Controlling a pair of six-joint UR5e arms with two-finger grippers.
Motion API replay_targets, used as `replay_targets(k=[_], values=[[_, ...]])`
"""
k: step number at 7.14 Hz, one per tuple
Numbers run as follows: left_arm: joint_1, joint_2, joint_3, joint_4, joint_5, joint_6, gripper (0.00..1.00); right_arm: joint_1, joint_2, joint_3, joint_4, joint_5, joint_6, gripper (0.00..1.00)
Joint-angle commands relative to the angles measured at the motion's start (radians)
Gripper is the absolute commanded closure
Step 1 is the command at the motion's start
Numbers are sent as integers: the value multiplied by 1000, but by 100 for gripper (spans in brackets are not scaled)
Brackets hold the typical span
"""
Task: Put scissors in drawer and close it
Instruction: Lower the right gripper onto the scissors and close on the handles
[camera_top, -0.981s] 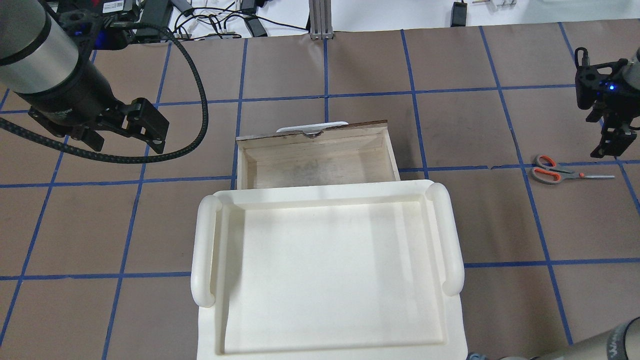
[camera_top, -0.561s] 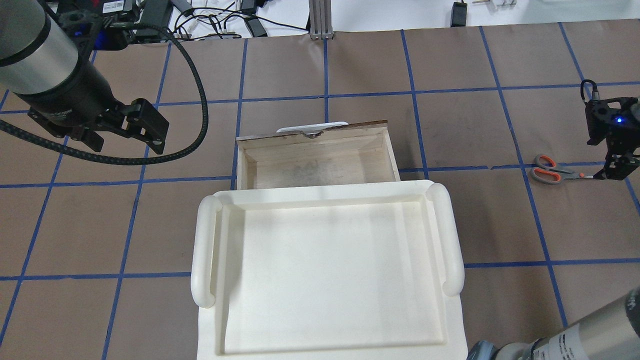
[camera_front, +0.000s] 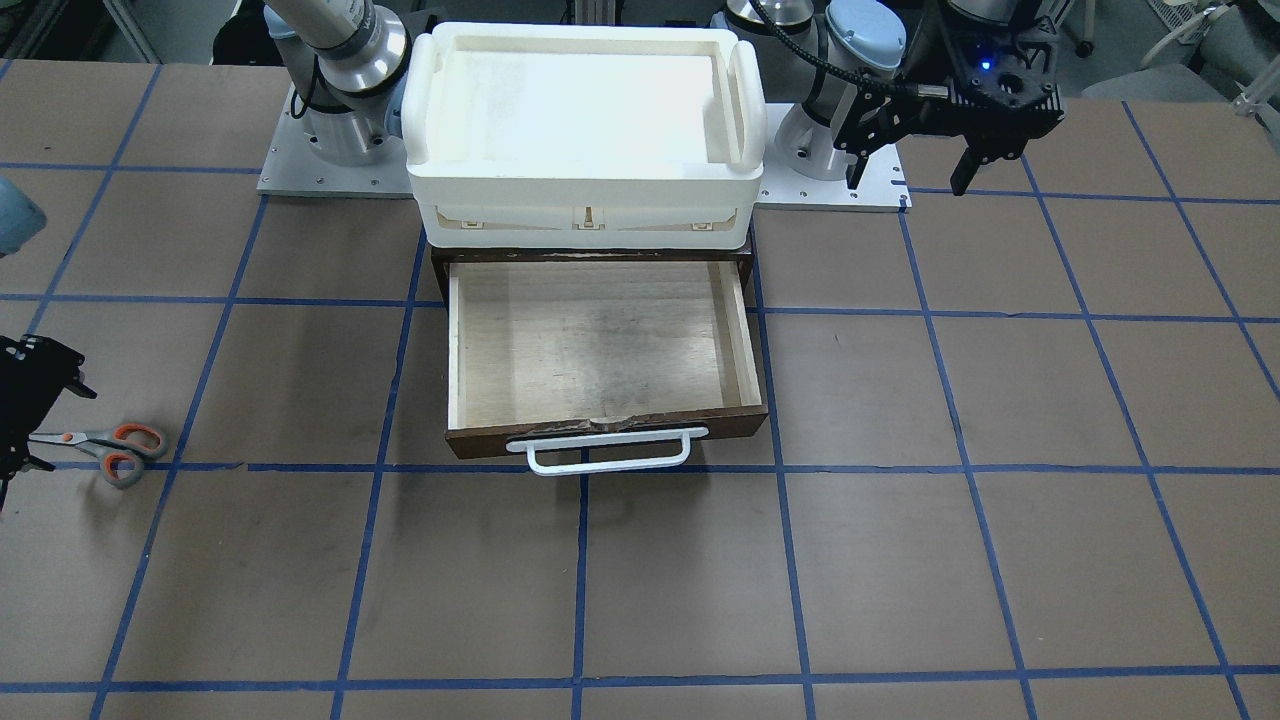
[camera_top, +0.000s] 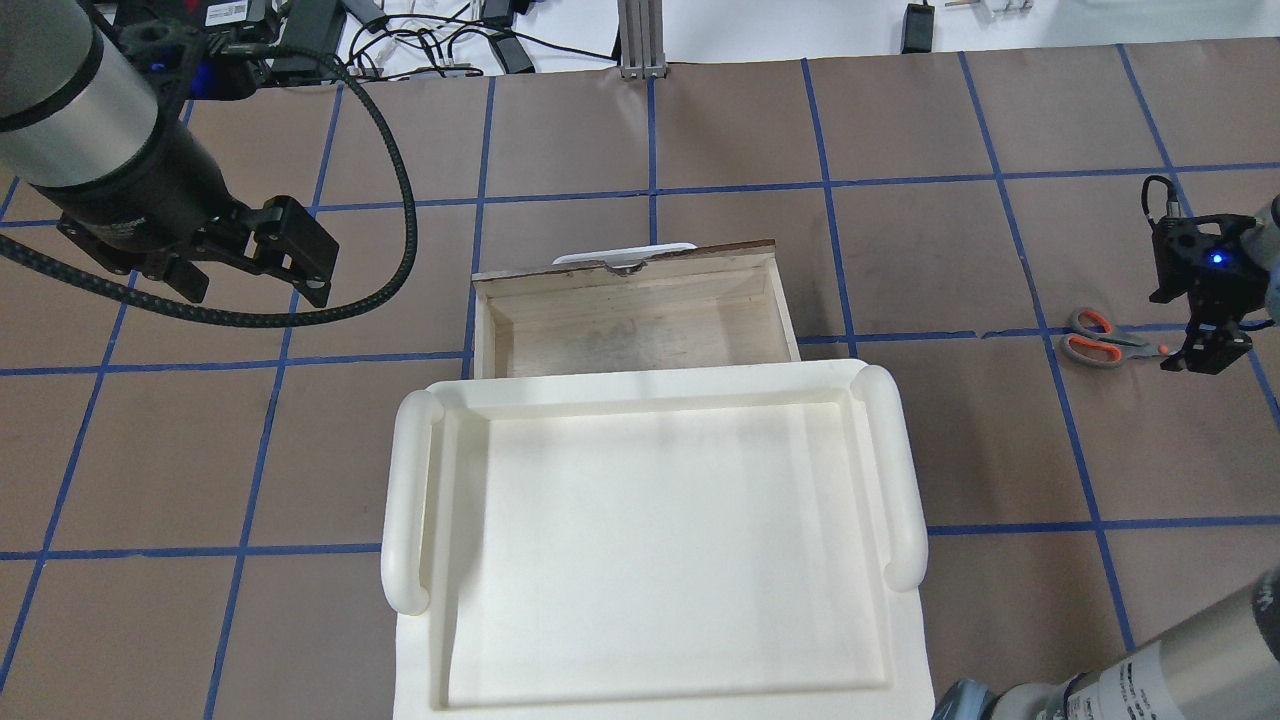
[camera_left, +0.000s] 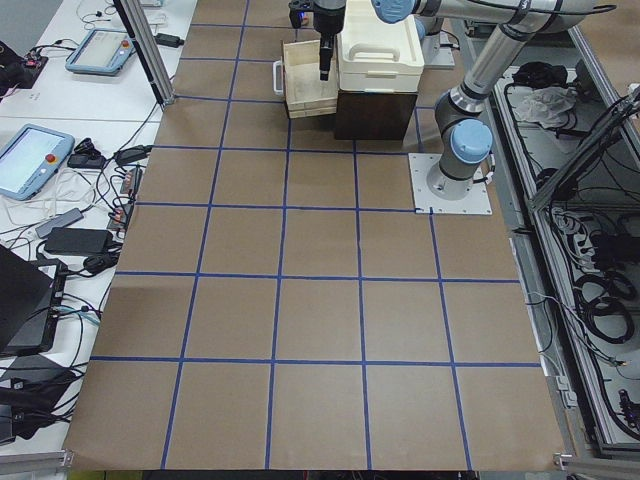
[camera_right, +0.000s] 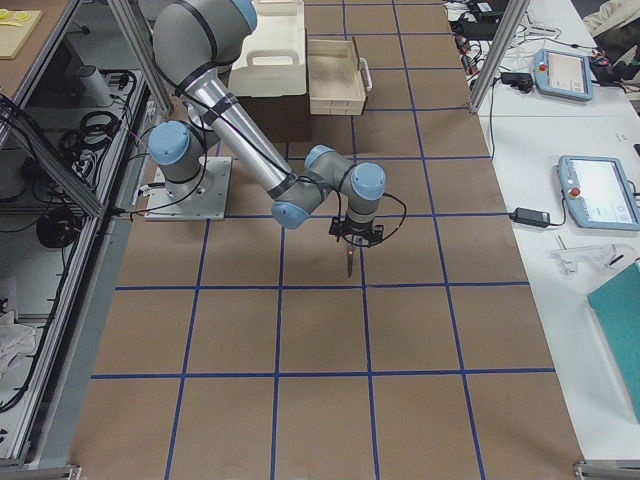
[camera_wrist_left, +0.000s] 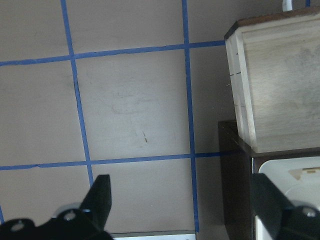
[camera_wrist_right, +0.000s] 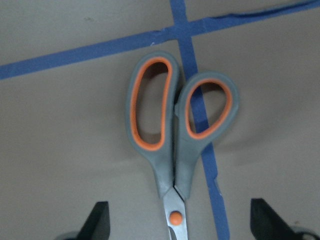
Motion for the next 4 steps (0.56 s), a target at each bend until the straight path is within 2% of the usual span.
replay_targets(k=[1, 4], values=[[0, 0, 0, 0, 0, 0, 0, 27, -8, 24, -21, 8, -5, 0], [0, 0, 0, 0, 0, 0, 0, 27, 2, 24, -50, -2, -25, 0]])
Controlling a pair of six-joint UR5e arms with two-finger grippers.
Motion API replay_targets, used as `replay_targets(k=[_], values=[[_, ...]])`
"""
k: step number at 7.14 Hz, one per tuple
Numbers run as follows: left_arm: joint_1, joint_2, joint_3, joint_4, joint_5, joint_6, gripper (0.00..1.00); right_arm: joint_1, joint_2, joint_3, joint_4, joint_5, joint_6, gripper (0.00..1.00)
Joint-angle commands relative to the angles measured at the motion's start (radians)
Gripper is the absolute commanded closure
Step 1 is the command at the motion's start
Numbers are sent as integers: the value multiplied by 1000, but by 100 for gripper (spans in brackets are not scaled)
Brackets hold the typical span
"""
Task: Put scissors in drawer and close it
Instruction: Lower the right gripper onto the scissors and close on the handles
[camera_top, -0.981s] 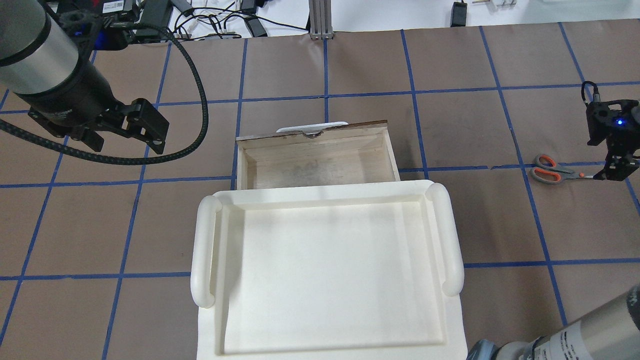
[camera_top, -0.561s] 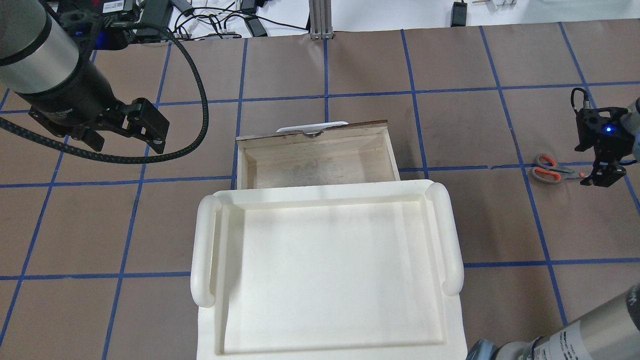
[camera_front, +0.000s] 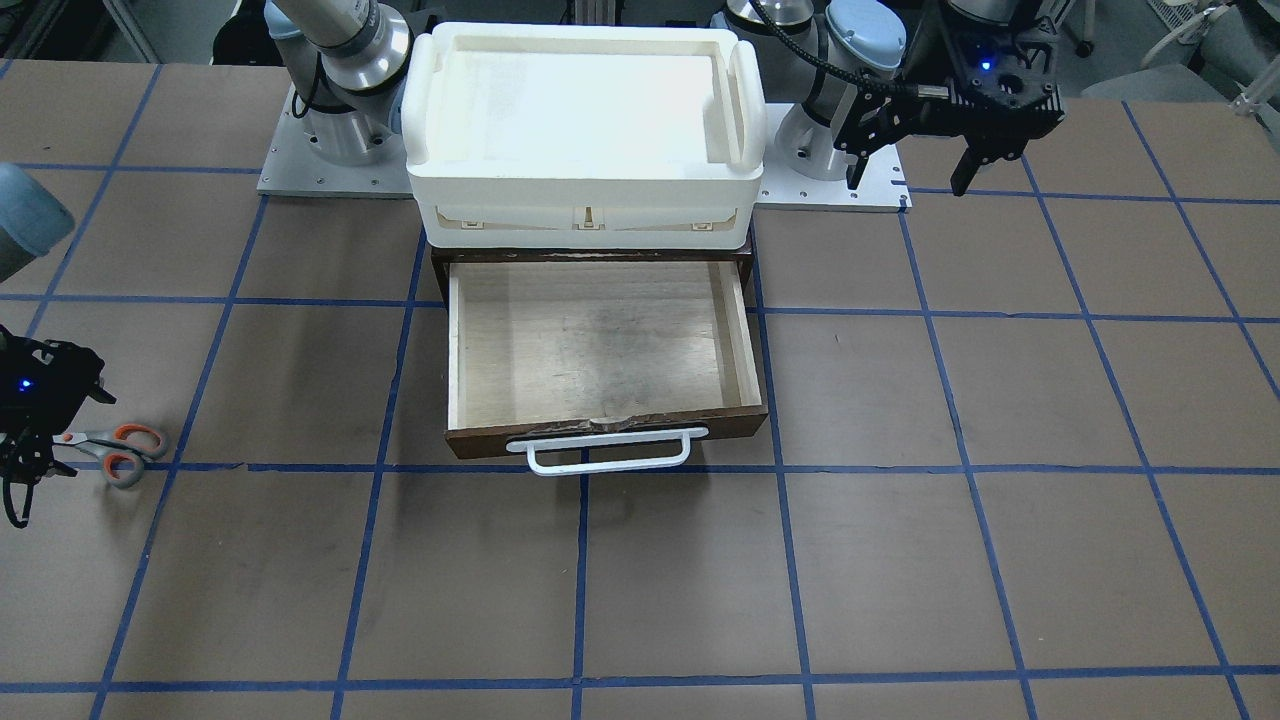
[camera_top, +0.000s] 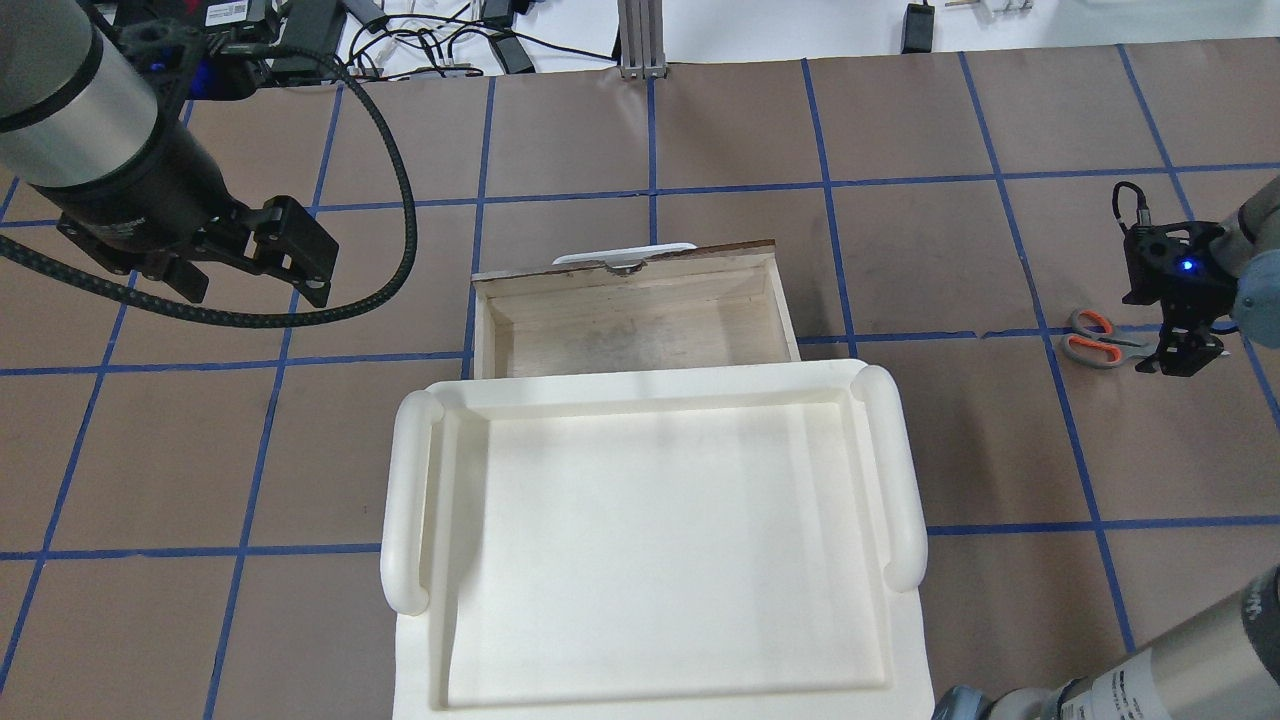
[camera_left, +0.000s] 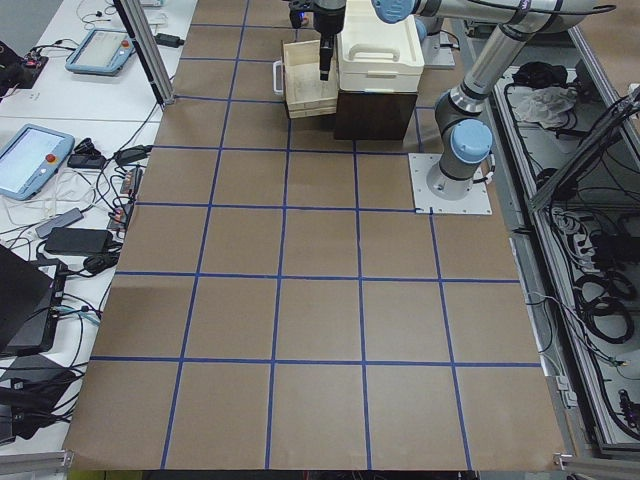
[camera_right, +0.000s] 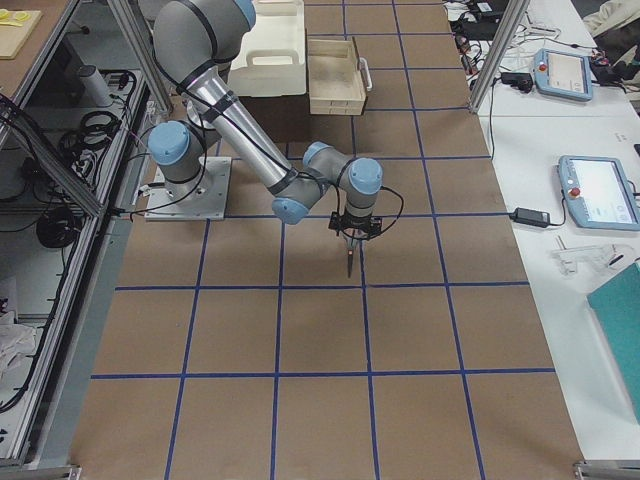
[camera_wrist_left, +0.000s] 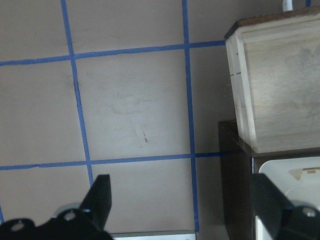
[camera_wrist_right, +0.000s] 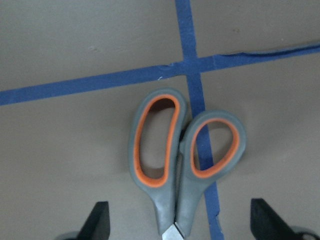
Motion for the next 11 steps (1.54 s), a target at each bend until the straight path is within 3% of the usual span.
replay_targets(k=[1, 8, 9, 11], values=[[0, 0, 0, 0, 0, 0, 0, 0, 4, -1, -16, -4, -7, 0], [0, 0, 0, 0, 0, 0, 0, 0, 55, 2, -81, -20, -47, 2], [0, 0, 0, 0, 0, 0, 0, 0, 53, 0, -81, -21, -47, 8], [0, 0, 0, 0, 0, 0, 0, 0, 52, 2, -79, -24, -49, 30]])
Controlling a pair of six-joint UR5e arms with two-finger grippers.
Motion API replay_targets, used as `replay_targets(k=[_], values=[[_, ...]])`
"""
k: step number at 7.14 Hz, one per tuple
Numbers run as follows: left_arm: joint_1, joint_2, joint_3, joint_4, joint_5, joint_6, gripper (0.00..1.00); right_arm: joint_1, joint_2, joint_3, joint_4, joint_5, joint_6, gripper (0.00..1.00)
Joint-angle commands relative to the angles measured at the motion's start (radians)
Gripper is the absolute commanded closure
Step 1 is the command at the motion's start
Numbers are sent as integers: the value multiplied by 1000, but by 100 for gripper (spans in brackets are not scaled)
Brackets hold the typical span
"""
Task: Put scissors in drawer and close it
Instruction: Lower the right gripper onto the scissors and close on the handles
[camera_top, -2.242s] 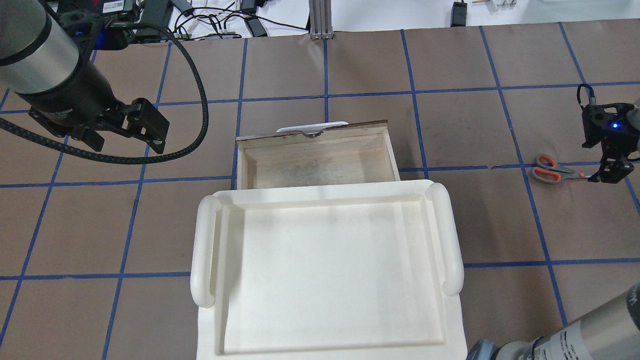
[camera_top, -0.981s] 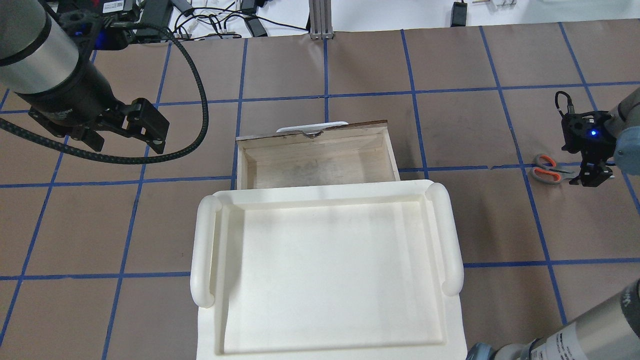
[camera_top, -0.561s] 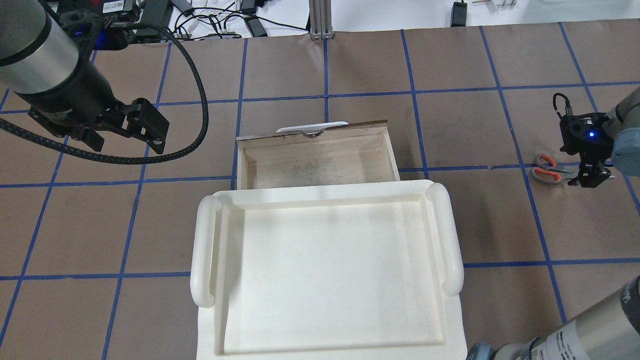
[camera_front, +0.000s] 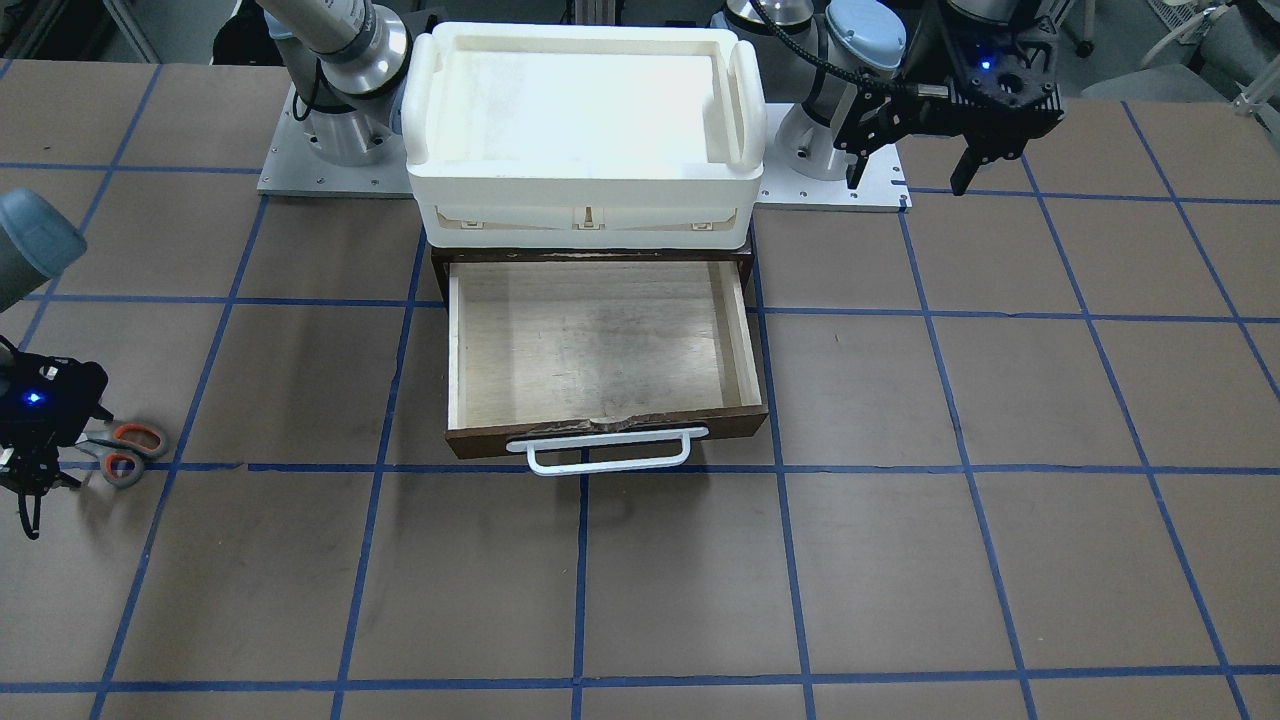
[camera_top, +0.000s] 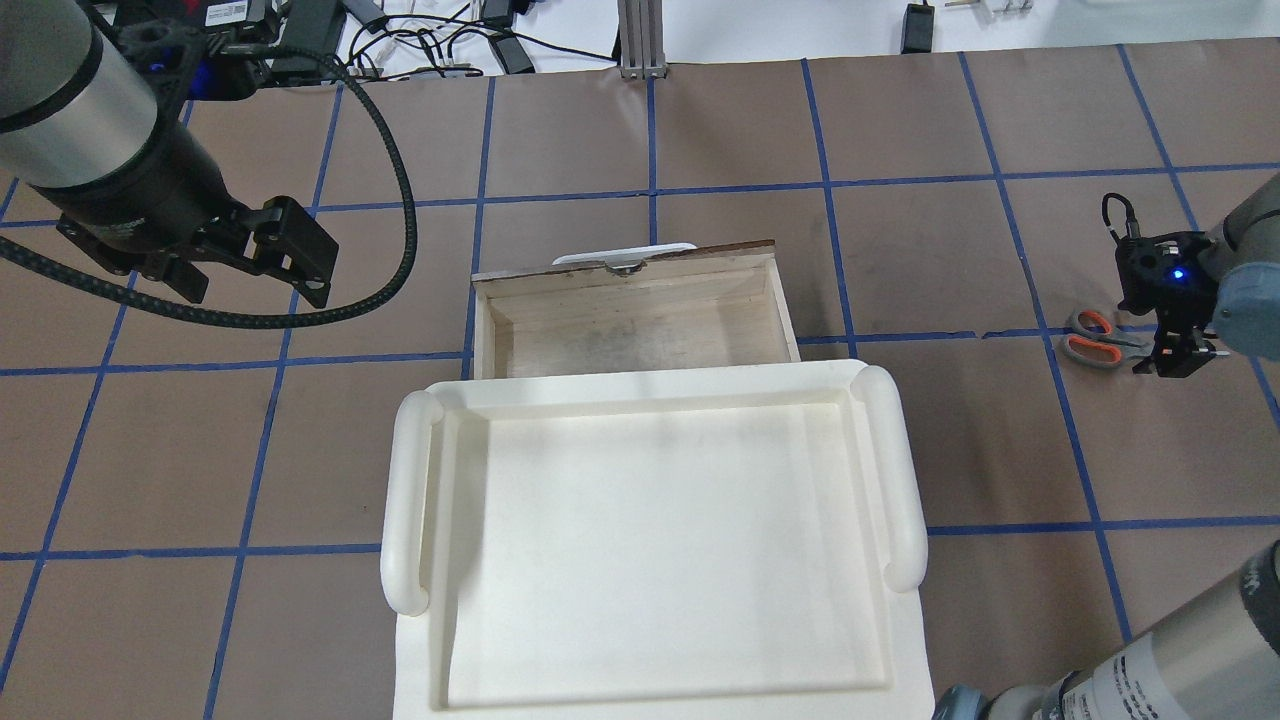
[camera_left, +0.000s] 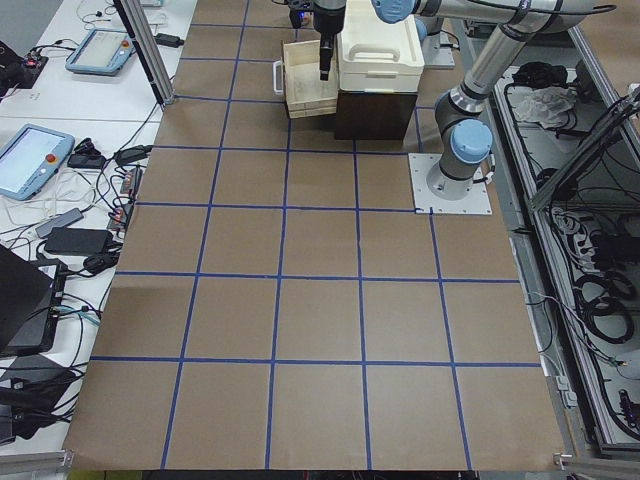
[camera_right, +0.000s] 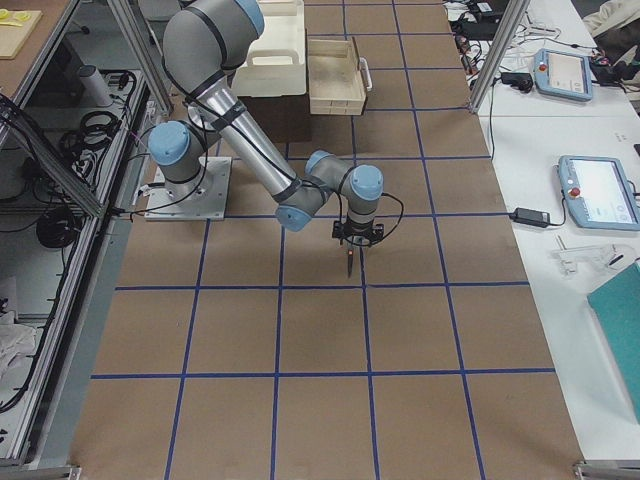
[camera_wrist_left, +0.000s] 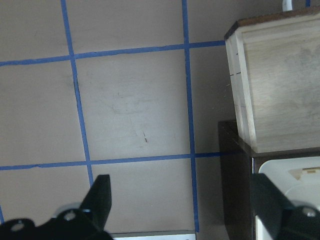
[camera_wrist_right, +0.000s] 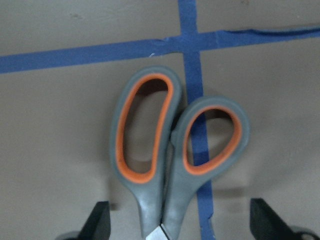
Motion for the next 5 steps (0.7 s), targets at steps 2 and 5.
replay_targets(k=[2, 5], values=[[2, 0, 0, 0, 0, 0, 0, 0, 0, -1, -2, -29, 22, 69], [2, 0, 0, 0, 0, 0, 0, 0, -8, -4, -17, -46, 37, 100]])
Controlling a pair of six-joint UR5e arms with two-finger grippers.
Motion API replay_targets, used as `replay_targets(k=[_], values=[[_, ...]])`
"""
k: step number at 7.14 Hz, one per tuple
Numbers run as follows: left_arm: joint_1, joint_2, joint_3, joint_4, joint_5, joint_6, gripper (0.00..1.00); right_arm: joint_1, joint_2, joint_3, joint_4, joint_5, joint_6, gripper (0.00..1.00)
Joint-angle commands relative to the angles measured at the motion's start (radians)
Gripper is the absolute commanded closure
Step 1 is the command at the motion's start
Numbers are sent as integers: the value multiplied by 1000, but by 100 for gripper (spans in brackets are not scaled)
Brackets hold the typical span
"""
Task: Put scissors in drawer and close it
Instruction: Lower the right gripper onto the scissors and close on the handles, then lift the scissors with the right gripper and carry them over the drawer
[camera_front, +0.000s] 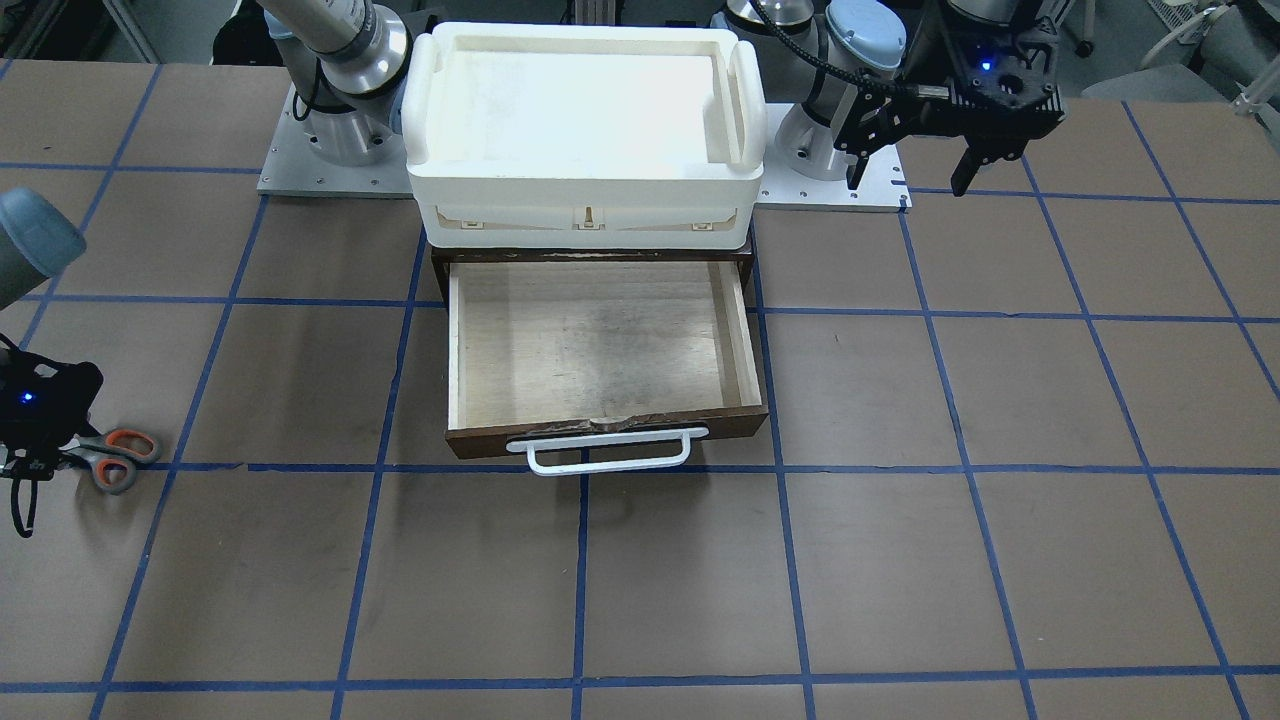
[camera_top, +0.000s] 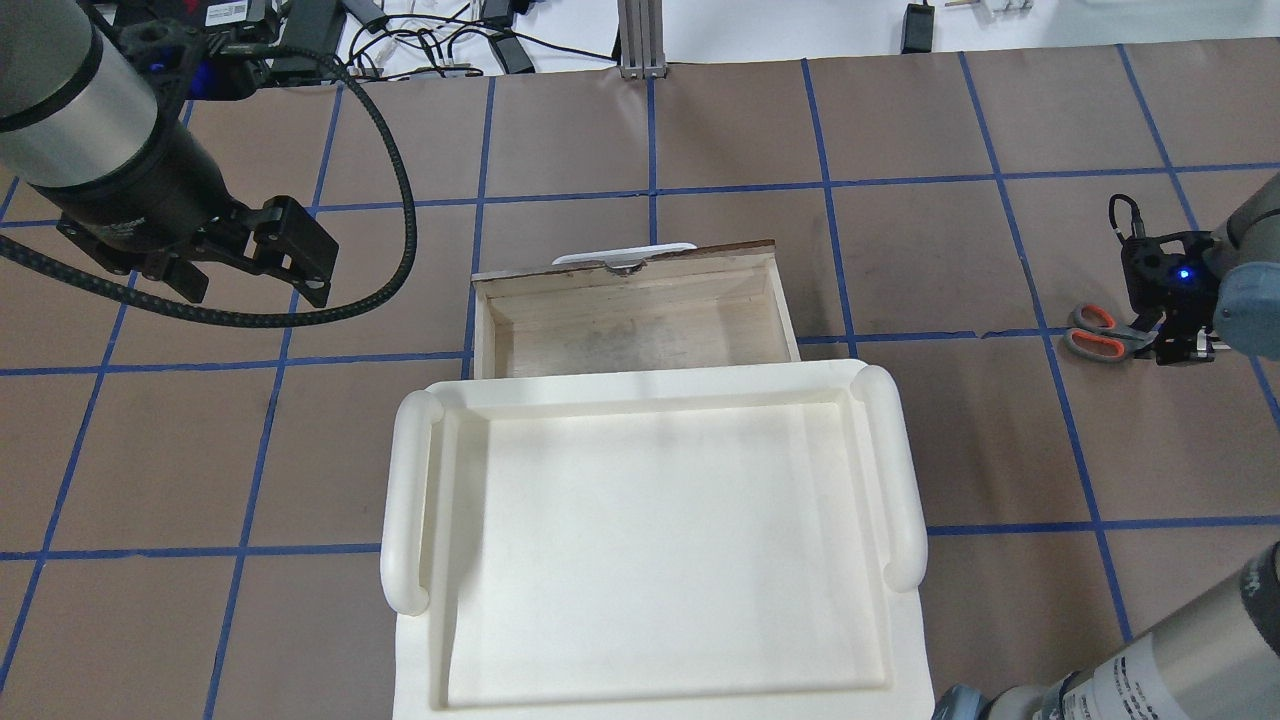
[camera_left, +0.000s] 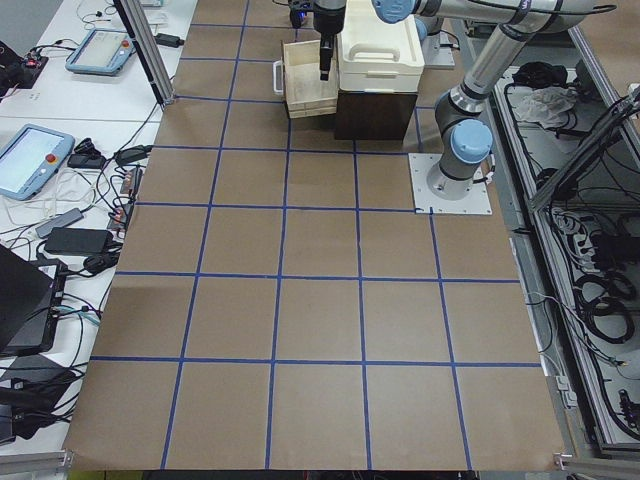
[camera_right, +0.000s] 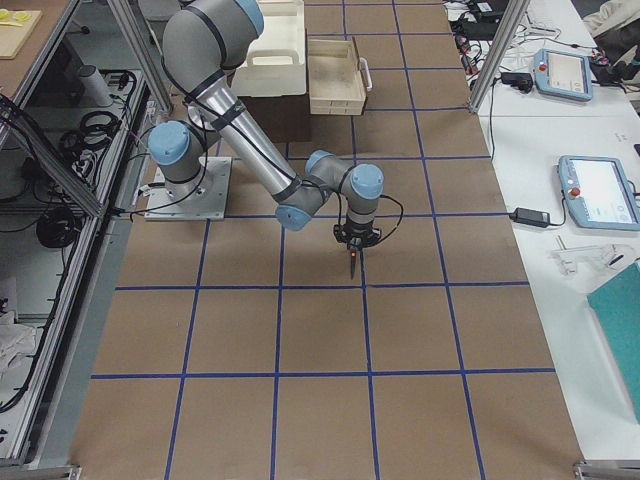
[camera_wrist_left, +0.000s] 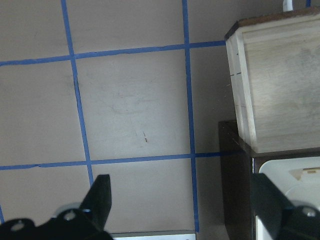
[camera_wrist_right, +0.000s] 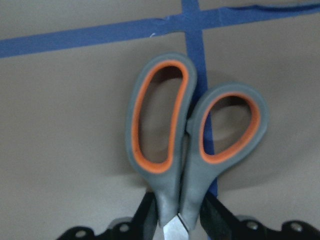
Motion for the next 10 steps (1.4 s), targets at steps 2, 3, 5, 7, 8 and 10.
replay_targets(k=[2, 3, 5, 7, 8, 10], values=[[1, 0, 0, 0, 0, 0, 0, 5, -44, -54, 25, -14, 84, 100], [1, 0, 0, 0, 0, 0, 0, 36, -50, -77, 31, -14, 89, 100], [1, 0, 0, 0, 0, 0, 0, 133, -117, -148, 149, 18, 261, 100], [1, 0, 0, 0, 0, 0, 0, 292, -122, -272, 296, 65, 427, 100], [1, 0, 0, 0, 0, 0, 0, 367, -148, -318, 399, 67, 524, 100], [1, 2, 0, -11, 0, 0, 0, 513, -266, -334, 499, 64, 651, 100]])
